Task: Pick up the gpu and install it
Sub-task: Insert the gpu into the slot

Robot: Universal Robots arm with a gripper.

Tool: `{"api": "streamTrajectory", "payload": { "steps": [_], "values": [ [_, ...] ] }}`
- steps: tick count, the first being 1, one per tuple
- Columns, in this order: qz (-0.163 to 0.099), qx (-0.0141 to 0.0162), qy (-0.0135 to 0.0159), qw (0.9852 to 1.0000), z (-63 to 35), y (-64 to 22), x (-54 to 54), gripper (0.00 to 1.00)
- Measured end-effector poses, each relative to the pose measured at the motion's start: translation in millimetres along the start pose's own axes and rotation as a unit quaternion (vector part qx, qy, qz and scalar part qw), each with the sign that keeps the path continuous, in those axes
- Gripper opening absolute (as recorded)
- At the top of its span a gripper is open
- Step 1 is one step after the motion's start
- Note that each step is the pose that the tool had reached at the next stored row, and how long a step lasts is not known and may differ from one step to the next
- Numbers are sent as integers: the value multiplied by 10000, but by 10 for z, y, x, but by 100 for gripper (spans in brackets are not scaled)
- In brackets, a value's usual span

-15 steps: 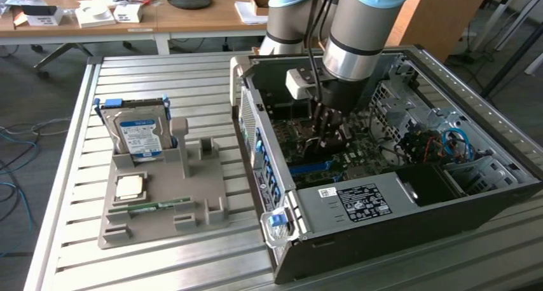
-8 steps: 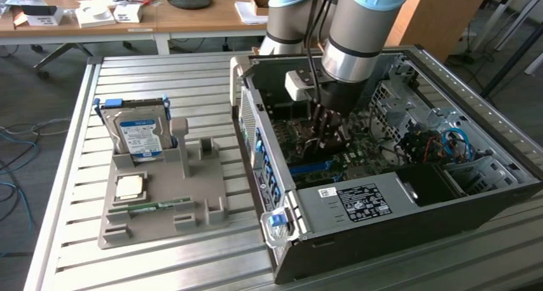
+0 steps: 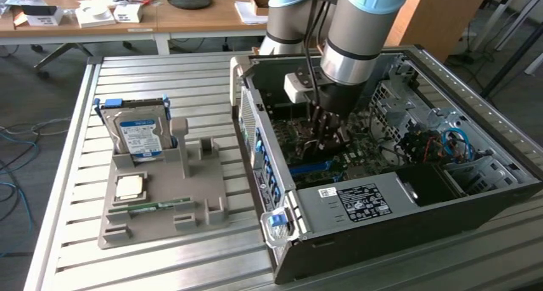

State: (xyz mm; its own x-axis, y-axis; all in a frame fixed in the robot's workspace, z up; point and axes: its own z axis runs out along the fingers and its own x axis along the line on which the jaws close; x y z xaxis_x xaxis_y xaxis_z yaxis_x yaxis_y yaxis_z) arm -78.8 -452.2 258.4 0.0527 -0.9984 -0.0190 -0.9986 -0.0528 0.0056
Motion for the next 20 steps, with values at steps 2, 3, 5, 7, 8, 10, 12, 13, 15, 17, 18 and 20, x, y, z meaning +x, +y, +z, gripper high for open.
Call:
{"api": "streamTrajectory", "payload": {
  "steps": [2, 3, 5, 7, 8, 10, 12, 13, 15, 17, 18, 20],
  "values": [
    [0, 0, 0, 10000, 10, 2, 0, 26],
    [0, 0, 0, 10000, 14, 3, 0, 26],
    [0, 0, 0, 10000, 24, 6, 0, 26],
    [0, 0, 0, 10000, 35, 9, 0, 26],
    [0, 0, 0, 10000, 40, 9, 0, 26],
    [-1, -1, 0, 10000, 47, 12, 0, 26],
    [0, -1, 1, 10000, 55, 14, 0, 26],
    [0, -1, 1, 10000, 58, 15, 0, 26],
    [-1, 0, 0, 10000, 65, 16, 0, 26],
    [-1, -1, 0, 10000, 66, 16, 0, 26],
    [-1, 0, 0, 10000, 66, 16, 0, 26],
    [0, 0, 0, 10000, 66, 17, 0, 26]
  ]
}}
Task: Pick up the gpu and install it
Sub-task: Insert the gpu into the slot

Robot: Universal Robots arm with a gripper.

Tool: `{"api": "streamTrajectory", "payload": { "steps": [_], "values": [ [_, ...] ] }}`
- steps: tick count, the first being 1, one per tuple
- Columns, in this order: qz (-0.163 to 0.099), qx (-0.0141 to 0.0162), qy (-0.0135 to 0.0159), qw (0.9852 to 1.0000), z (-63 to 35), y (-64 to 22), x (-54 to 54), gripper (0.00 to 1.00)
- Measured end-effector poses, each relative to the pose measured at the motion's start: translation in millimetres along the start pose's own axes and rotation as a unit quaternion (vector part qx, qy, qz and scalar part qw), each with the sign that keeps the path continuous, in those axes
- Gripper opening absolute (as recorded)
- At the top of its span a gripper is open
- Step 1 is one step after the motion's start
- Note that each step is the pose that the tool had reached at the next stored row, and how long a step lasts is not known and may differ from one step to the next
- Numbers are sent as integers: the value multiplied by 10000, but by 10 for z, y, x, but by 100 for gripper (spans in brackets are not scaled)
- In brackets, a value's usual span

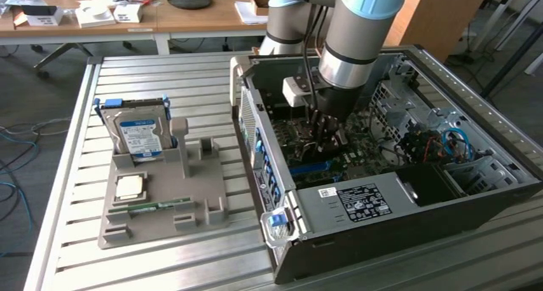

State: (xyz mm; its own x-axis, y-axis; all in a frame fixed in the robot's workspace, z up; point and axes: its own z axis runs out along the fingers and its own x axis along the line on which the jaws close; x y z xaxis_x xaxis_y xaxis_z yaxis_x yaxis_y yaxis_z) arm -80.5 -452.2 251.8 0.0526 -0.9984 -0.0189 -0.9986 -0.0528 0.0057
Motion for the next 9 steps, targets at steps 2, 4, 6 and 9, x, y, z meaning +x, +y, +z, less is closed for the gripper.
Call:
{"api": "streamTrajectory", "payload": {
  "steps": [2, 4, 6, 9],
  "values": [
    [0, 0, 0, 10000, 0, 0, 0, 26],
    [0, 1, -1, 10000, -2, 0, -1, 26],
    [0, 0, 1, 10000, -12, 0, -1, 26],
    [0, 0, 4, 10000, -30, 0, -1, 26]
  ]
}}
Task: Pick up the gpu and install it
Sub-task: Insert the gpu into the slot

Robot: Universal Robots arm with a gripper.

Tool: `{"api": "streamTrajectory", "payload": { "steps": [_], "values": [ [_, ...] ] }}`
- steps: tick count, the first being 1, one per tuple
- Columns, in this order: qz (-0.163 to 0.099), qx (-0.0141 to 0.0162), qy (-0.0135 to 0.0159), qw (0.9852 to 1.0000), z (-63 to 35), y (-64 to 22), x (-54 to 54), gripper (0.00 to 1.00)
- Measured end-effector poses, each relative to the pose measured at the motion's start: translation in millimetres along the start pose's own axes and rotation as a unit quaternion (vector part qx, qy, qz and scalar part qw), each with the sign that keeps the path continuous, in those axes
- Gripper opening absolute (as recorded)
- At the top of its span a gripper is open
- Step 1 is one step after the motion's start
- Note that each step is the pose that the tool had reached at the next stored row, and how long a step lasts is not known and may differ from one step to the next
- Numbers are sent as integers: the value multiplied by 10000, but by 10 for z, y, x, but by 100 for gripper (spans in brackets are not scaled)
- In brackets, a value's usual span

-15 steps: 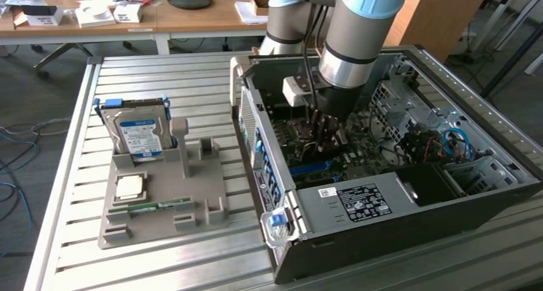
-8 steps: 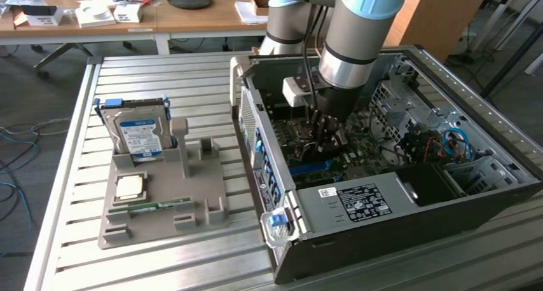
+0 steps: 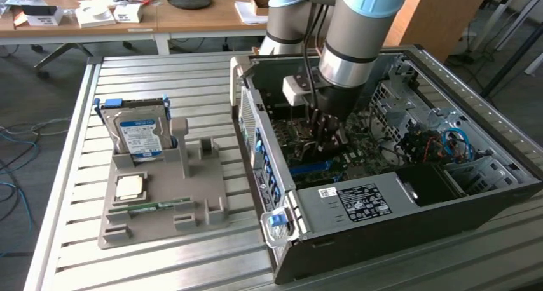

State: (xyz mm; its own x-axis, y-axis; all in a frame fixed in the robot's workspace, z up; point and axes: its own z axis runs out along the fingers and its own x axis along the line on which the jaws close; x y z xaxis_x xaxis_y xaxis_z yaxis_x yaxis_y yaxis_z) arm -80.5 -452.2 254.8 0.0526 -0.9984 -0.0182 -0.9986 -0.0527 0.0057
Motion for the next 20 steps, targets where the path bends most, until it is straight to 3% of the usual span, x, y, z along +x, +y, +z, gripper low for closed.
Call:
{"api": "streamTrajectory", "payload": {
  "steps": [20],
  "values": [
    [27, 0, 2, 10000, -9, -9, 10, 26]
  ]
}}
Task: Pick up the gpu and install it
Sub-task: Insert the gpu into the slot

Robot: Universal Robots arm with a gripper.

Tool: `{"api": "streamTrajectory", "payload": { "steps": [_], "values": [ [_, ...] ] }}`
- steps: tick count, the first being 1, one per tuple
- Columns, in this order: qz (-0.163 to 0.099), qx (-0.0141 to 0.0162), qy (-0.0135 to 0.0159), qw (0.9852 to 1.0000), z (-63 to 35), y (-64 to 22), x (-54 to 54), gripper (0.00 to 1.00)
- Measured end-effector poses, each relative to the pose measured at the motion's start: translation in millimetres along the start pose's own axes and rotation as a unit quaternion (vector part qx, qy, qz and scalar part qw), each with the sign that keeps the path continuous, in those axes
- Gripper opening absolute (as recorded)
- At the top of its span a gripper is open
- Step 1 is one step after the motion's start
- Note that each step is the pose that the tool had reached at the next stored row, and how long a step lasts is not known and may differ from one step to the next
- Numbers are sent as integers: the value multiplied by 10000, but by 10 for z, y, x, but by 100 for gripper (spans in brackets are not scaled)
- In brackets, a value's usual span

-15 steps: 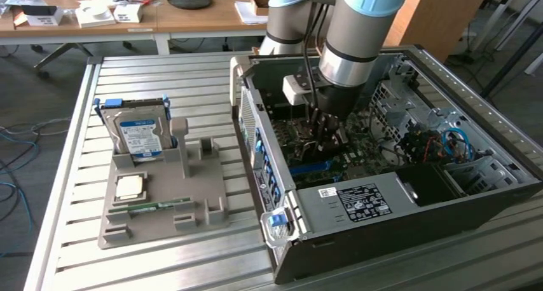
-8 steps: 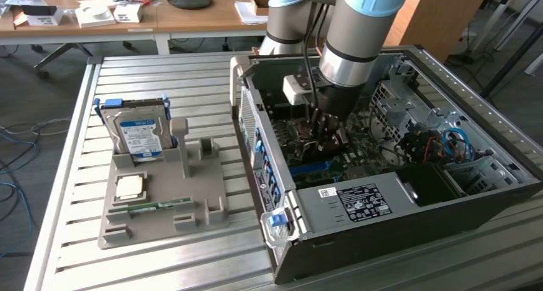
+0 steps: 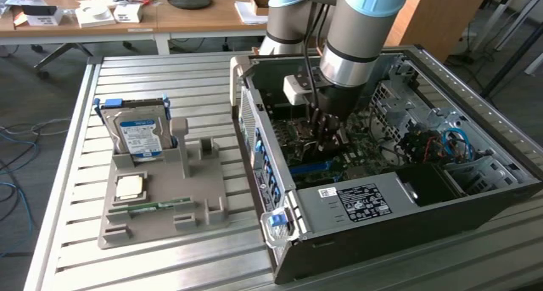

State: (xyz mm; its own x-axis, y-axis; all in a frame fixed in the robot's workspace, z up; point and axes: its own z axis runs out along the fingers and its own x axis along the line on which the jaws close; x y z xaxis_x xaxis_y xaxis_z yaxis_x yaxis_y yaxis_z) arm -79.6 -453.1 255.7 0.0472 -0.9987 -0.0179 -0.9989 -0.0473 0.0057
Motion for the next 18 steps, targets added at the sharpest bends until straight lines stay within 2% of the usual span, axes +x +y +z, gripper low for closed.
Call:
{"api": "streamTrajectory", "payload": {
  "steps": [18],
  "values": [
    [3, 0, 0, 10000, 0, -8, 10, 26]
  ]
}}
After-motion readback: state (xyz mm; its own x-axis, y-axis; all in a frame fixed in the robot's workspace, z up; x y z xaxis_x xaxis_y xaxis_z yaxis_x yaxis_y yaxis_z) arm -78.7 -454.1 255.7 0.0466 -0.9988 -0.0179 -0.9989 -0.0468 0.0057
